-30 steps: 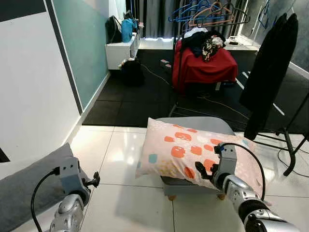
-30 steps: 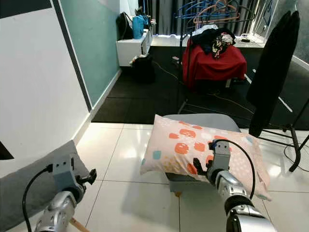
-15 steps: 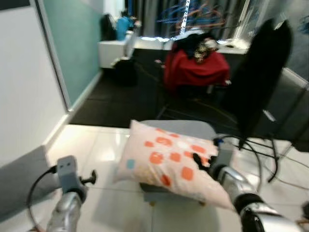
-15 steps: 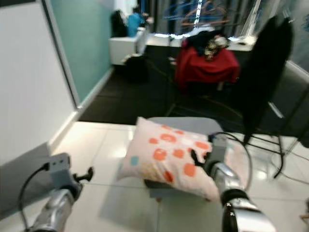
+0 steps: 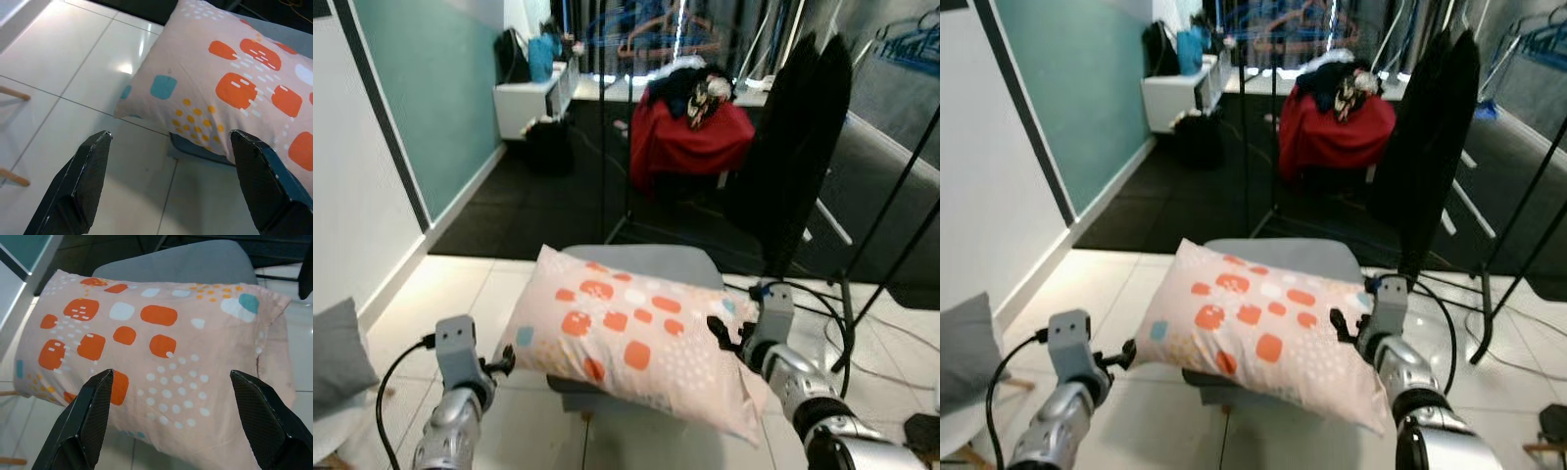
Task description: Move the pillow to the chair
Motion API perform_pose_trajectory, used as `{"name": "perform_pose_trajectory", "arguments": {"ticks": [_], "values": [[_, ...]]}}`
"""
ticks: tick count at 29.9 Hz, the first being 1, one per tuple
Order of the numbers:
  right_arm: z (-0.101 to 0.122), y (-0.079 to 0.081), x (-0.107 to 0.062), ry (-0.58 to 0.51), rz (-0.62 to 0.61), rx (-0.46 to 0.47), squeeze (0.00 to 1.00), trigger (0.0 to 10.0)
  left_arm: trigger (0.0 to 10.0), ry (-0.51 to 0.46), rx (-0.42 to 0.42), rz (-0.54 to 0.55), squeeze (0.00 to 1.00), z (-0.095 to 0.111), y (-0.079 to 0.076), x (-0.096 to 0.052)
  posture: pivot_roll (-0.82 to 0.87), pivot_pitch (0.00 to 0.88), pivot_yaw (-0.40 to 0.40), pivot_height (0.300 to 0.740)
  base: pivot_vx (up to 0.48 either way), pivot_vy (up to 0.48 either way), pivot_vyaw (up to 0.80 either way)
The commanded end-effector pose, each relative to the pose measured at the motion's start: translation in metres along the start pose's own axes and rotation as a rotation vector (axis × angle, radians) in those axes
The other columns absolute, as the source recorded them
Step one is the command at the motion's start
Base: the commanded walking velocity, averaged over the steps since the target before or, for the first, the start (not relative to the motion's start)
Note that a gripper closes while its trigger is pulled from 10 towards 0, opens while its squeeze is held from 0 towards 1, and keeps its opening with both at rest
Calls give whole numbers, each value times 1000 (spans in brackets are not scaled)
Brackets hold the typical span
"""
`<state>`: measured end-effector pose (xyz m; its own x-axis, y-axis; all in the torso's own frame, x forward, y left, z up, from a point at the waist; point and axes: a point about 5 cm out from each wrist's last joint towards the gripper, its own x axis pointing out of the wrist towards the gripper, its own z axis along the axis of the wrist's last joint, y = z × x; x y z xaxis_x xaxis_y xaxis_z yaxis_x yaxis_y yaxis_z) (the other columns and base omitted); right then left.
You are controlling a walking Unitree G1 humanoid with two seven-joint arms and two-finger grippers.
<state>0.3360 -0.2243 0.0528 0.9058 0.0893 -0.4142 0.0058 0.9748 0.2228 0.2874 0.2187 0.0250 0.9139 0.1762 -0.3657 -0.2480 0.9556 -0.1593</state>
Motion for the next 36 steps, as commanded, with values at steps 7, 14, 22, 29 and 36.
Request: {"name": "perform_pose_trajectory", "arguments": {"ticks": [7,14,22,29,36], "values": [[-1,1,1,37,-7,25,0,10000,10000,-3,33,7,0,1,7,1,-172,0,-30,720,0,0,0],[4,4,3,29,7,18,0,10000,10000,3,50,-13,0,-1,5,0,-173,0,-33,700,0,-331,0],[7,6,4,25,15,11,0,10000,10000,-2,35,11,0,0,4,2,-174,0,-38,675,0,-120,0],[9,6,4,20,11,29,0,10000,10000,-5,43,5,0,-2,3,0,-172,0,-39,650,0,0,0],[7,5,4,59,-11,-7,0,10000,10000,-26,74,-3,0,2,3,-1,-170,12,-36,620,0,0,0]]}}
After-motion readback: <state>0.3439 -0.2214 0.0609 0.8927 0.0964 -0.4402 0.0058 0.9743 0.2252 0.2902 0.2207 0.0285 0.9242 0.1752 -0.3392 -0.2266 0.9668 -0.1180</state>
